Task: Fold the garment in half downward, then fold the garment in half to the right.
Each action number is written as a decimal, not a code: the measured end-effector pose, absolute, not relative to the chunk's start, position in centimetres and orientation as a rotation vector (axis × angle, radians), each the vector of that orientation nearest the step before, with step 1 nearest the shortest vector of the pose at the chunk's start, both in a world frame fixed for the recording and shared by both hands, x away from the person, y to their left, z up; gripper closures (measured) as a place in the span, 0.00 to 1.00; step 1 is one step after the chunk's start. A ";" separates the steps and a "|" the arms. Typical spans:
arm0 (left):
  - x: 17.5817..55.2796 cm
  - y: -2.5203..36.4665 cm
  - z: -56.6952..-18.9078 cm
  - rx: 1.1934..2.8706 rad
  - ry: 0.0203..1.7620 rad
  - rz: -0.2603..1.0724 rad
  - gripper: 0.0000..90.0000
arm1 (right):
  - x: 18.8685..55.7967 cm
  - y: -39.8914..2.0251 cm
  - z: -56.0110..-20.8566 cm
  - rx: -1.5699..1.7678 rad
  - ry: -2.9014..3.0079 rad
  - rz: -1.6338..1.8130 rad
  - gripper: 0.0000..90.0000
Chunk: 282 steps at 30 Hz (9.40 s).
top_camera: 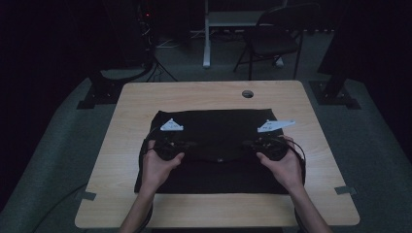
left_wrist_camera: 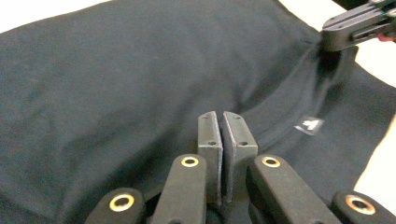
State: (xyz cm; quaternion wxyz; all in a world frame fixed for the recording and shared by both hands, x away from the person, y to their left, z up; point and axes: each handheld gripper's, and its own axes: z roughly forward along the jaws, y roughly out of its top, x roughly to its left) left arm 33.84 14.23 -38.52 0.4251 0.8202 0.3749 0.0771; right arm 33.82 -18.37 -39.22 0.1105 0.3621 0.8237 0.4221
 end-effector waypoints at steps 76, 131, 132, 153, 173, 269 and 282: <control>30.2 17.2 -42.0 1.989 0.877 0.082 0.35 | 31.2 -19.9 -41.3 0.971 2.493 1.395 0.32; 37.0 29.8 -44.3 1.778 1.316 0.234 0.26 | 36.5 -24.8 -44.2 1.182 2.238 1.315 0.22; 37.0 29.8 -44.3 1.777 1.317 0.232 0.26 | 36.5 -24.8 -44.2 1.182 2.238 1.315 0.22; 37.6 28.7 -44.9 1.785 1.298 0.130 0.26 | 36.3 -24.7 -44.2 1.174 2.235 1.309 0.22; 39.0 26.2 -45.0 1.741 1.284 -0.015 0.24 | 36.3 -24.6 -44.3 1.170 2.242 1.294 0.22; 38.9 20.2 -38.1 1.872 1.085 0.247 0.88 | 51.7 -6.7 -42.9 1.027 2.384 0.850 0.90; 38.9 19.7 -37.5 1.876 1.064 0.255 0.88 | 52.3 -7.6 -43.3 1.155 2.317 0.903 0.73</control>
